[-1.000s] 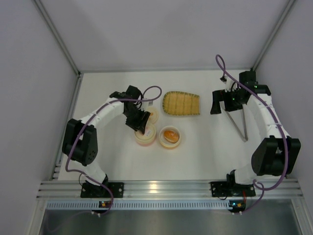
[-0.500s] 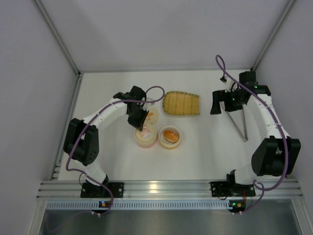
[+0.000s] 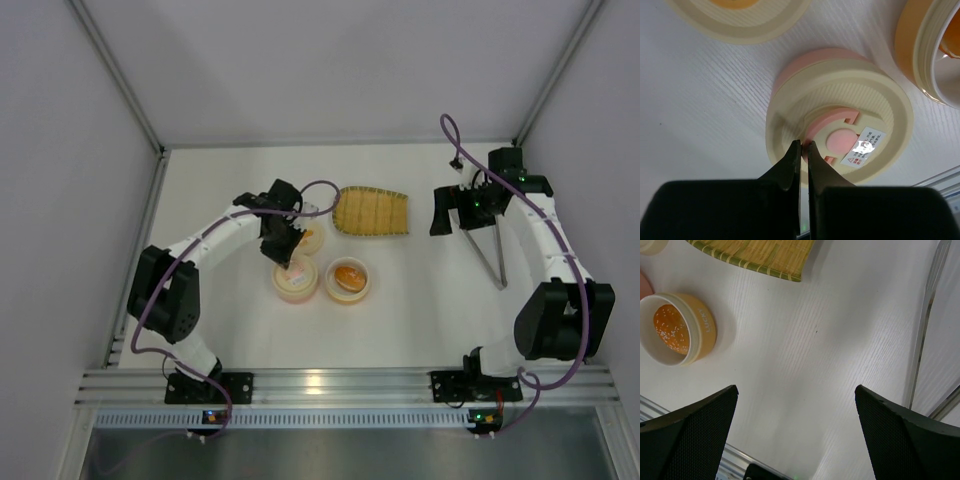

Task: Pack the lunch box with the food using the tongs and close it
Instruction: Close the box lid on the packing box.

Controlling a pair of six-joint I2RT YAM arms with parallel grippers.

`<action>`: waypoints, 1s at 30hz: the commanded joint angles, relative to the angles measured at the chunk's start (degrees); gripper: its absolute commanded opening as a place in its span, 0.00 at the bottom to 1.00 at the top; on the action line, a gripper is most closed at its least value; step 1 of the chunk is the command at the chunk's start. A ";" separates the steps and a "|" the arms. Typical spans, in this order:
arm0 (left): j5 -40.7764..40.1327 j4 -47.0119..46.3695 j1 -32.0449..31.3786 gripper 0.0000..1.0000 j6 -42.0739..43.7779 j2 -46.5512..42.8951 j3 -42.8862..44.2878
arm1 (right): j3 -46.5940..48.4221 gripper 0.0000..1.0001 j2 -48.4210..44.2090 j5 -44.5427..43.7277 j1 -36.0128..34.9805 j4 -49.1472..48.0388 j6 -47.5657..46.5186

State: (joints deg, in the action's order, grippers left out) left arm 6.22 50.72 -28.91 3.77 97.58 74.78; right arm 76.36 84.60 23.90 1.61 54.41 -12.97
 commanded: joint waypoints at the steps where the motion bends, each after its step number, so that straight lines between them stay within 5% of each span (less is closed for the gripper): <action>1: -3.48 -0.70 -0.45 0.00 1.76 -2.74 -3.49 | -0.42 0.99 -2.33 0.98 -0.73 -3.52 -0.56; 15: -5.60 -8.09 -0.63 0.00 3.78 -3.45 -14.75 | -0.42 0.99 -2.33 0.18 -0.73 -3.44 -0.91; 30: -13.78 -1.94 -0.19 0.00 14.86 -11.27 -20.90 | -0.24 0.99 -2.07 0.97 -0.73 -3.61 -0.48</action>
State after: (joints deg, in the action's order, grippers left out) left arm -1.63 38.74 -30.15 14.02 84.47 58.85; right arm 75.72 84.42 23.79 1.61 54.22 -13.37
